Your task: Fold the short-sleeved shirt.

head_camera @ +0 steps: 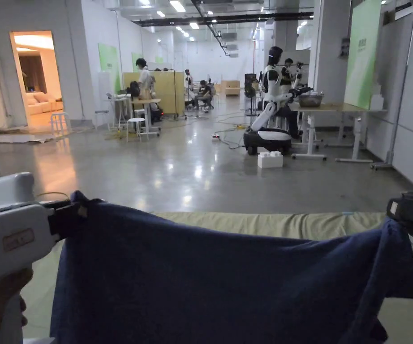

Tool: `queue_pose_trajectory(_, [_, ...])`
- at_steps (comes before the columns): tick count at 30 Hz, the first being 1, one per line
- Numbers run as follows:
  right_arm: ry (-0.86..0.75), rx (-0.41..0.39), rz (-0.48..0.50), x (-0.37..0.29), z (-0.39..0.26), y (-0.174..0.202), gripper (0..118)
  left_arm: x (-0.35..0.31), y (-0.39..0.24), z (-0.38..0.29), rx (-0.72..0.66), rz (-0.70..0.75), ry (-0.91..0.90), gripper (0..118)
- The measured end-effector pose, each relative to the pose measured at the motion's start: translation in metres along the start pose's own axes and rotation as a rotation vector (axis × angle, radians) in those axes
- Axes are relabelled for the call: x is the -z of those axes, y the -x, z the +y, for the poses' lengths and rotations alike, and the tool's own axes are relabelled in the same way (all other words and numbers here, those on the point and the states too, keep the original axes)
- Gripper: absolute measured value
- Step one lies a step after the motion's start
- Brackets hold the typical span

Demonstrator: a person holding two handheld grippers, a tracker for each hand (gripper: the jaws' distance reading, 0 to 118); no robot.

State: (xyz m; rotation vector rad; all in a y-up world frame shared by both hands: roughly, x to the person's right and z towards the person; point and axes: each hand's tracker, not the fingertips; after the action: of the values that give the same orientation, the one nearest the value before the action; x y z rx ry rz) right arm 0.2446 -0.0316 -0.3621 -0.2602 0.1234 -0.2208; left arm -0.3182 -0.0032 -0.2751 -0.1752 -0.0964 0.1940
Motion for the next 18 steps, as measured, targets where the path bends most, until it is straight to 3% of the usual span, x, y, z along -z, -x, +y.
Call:
queue_pose_trajectory(8, [-0.161, -0.037, -0.051, -0.031, 0.079, 0.025, 8, -0.011, -0.010, 0.061, 0.015, 0.066, -0.103, 7])
queue_pose_trajectory(18, [-0.183, -0.131, -0.119, -0.008, 0.112, 0.046, 8, 0.036, -0.019, 0.086, 0.071, 0.114, -0.106, 7])
